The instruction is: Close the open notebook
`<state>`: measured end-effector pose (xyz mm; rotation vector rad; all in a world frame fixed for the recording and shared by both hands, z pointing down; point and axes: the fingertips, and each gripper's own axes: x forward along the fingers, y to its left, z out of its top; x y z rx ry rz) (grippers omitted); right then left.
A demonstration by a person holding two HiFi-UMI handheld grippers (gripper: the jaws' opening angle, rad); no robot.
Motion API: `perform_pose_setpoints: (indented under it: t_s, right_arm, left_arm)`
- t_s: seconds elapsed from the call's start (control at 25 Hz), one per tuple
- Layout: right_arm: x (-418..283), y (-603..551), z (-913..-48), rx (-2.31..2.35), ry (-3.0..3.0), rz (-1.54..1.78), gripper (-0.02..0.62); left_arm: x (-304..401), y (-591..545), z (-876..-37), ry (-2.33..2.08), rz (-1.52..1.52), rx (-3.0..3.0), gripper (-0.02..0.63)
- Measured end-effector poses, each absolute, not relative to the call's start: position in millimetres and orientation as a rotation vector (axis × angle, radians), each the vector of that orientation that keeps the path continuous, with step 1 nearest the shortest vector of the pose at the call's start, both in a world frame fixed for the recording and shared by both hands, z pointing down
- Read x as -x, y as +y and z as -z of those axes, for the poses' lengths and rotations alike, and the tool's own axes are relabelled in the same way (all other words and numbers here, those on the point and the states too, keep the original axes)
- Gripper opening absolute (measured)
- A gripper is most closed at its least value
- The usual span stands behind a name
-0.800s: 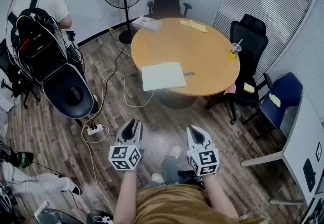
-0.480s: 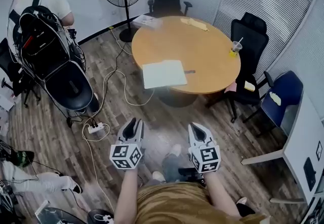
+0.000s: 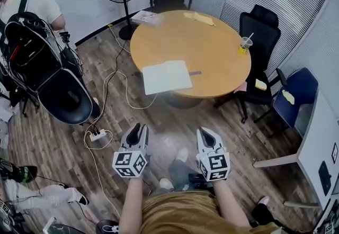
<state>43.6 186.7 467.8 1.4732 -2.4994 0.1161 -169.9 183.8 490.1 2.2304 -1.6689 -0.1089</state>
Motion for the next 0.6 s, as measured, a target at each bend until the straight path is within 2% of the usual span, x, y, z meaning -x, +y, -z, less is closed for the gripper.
perform_pose_setpoints:
  t_s: [0.6]
  right_arm:
    - [-81.1,-17.3,-447.5,-1.521,-2.542,-0.177,0.011]
  left_arm:
    - [153.8,-18.7,-473.1,-1.722,0.007,-2.221,0.117]
